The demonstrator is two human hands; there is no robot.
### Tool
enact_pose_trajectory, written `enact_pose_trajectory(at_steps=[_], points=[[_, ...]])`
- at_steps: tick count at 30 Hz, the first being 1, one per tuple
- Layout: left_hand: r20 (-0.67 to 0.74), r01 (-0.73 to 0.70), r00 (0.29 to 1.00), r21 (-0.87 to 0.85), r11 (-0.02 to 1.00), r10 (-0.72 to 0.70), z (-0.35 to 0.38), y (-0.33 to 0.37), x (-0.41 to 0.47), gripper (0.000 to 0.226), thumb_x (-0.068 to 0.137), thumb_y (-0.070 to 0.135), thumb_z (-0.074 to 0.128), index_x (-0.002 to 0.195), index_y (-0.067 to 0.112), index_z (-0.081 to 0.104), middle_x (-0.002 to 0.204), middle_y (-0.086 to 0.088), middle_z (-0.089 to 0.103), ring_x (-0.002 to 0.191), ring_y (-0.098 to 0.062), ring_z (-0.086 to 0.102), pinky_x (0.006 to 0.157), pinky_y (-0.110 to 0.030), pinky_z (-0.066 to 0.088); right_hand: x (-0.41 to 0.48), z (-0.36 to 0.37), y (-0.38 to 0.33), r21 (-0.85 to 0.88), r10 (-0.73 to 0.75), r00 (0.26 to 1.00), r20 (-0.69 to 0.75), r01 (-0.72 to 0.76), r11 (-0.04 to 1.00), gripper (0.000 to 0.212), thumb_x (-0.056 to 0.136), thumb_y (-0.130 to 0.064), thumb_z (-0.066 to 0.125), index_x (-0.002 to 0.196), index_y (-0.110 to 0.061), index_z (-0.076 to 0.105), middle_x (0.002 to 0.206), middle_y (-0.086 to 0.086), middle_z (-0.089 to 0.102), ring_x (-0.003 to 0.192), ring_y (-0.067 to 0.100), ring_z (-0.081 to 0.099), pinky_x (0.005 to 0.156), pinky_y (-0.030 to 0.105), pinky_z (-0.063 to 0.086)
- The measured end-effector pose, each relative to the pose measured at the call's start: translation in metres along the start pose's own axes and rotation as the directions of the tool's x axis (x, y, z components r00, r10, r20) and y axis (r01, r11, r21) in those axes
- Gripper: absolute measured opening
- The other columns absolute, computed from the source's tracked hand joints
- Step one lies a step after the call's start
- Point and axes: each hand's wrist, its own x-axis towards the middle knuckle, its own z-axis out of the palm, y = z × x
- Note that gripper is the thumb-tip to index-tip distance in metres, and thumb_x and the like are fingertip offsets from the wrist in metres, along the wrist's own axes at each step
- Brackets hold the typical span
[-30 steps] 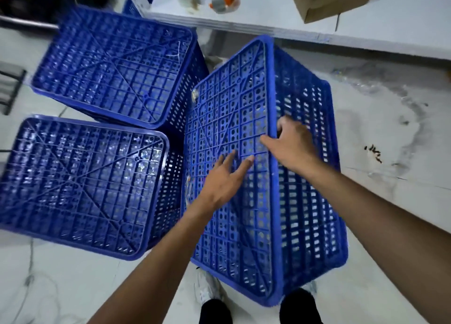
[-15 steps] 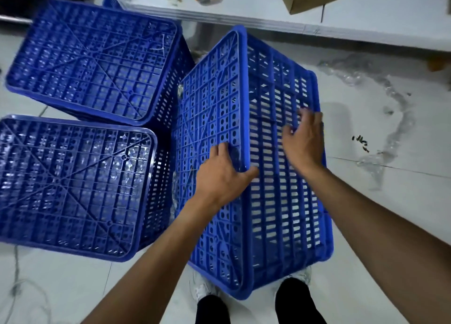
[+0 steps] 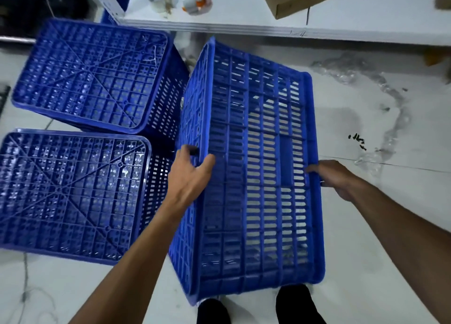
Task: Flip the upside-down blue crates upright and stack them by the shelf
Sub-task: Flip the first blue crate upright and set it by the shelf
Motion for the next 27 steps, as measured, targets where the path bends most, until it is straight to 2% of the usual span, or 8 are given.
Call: enact_pose_trajectory(at_steps=[4, 6, 8, 11, 14, 18, 23, 27], points=[[0.056, 0.082, 0.996, -0.127, 0.989, -0.075, -0.003, -0.006, 0.005, 0.046, 0.088, 0.050, 0.054, 0.125, 0.021, 0.051, 0.125, 0.001, 0.056, 0.109, -0.023, 0.056, 0.090, -0.048, 0.047, -0.016, 0.003, -0.001, 0.230, -0.035, 0.999, -0.027, 0.041, 0.972, 0.029, 0.083, -0.017, 0.063, 0.109, -0.005, 0.059, 0.101, 0.008, 0.068, 0.089, 0.024, 0.064, 0.074, 0.036, 0.051], [0.091, 0.146, 0.987, -0.215, 0.966, -0.130, -0.004, -0.009, 0.008, 0.036, 0.091, 0.043, 0.053, 0.119, 0.019, 0.054, 0.116, -0.002, 0.060, 0.099, -0.023, 0.060, 0.086, -0.054, 0.049, -0.018, 0.006, -0.007, 0.256, -0.063, 0.994, -0.089, 0.084, 0.963, 0.033, 0.077, -0.020, 0.064, 0.108, -0.007, 0.057, 0.102, 0.009, 0.065, 0.089, 0.024, 0.061, 0.078, 0.039, 0.050], [0.119, 0.219, 0.974, -0.297, 0.930, -0.191, -0.005, -0.013, 0.014, 0.028, 0.096, 0.032, 0.051, 0.115, 0.013, 0.054, 0.105, -0.002, 0.059, 0.085, -0.019, 0.057, 0.077, -0.048, 0.050, -0.020, 0.009, -0.016, 0.271, -0.087, 0.989, -0.120, 0.117, 0.956, 0.034, 0.073, -0.022, 0.065, 0.105, -0.010, 0.059, 0.103, 0.009, 0.068, 0.092, 0.027, 0.064, 0.085, 0.044, 0.052], [0.139, 0.299, 0.954, -0.360, 0.884, -0.267, -0.001, -0.021, 0.021, 0.019, 0.098, 0.021, 0.044, 0.109, 0.008, 0.052, 0.094, 0.002, 0.053, 0.075, -0.009, 0.050, 0.062, -0.027, 0.040, -0.022, 0.017, -0.028, 0.301, -0.140, 0.980, -0.138, 0.176, 0.937, 0.021, 0.076, -0.016, 0.063, 0.096, -0.013, 0.059, 0.096, 0.006, 0.069, 0.084, 0.026, 0.065, 0.078, 0.042, 0.054], [0.175, 0.374, 0.927, -0.407, 0.833, -0.331, 0.006, -0.034, 0.025, 0.015, 0.095, 0.022, 0.043, 0.104, 0.012, 0.048, 0.096, -0.003, 0.052, 0.077, -0.015, 0.053, 0.063, -0.032, 0.041, -0.021, 0.026, -0.032, 0.280, -0.166, 0.974, -0.154, 0.205, 0.938, 0.013, 0.077, -0.015, 0.063, 0.088, -0.015, 0.057, 0.090, 0.004, 0.066, 0.083, 0.025, 0.063, 0.078, 0.043, 0.055], [0.229, 0.450, 0.893, -0.462, 0.764, -0.387, 0.018, -0.058, 0.026, 0.028, 0.091, 0.030, 0.044, 0.110, 0.011, 0.054, 0.106, -0.009, 0.062, 0.085, -0.023, 0.061, 0.067, -0.038, 0.048, -0.017, 0.033, -0.027, 0.260, -0.174, 0.975, -0.140, 0.206, 0.943, 0.011, 0.082, -0.019, 0.064, 0.088, -0.015, 0.057, 0.084, 0.003, 0.063, 0.074, 0.022, 0.061, 0.070, 0.040, 0.053], [0.252, 0.478, 0.878, -0.437, 0.761, -0.407, 0.023, -0.078, 0.027, 0.034, 0.086, 0.035, 0.046, 0.111, 0.013, 0.054, 0.114, -0.010, 0.062, 0.091, -0.022, 0.061, 0.071, -0.040, 0.047, -0.017, 0.041, -0.022, 0.298, -0.167, 0.978, -0.127, 0.198, 0.934, 0.015, 0.088, -0.020, 0.066, 0.098, -0.009, 0.061, 0.088, 0.008, 0.070, 0.064, 0.021, 0.068, 0.058, 0.035, 0.058], [0.291, 0.508, 0.858, -0.349, 0.788, -0.424, 0.021, -0.081, 0.038, 0.059, 0.084, 0.043, 0.051, 0.131, 0.007, 0.049, 0.119, -0.006, 0.059, 0.095, -0.022, 0.059, 0.070, -0.036, 0.044, -0.023, 0.040, -0.031, 0.297, -0.214, 0.974, -0.068, 0.224, 0.928, 0.014, 0.089, -0.015, 0.068, 0.100, -0.008, 0.065, 0.087, 0.005, 0.073, 0.065, 0.014, 0.073, 0.053, 0.025, 0.055]])
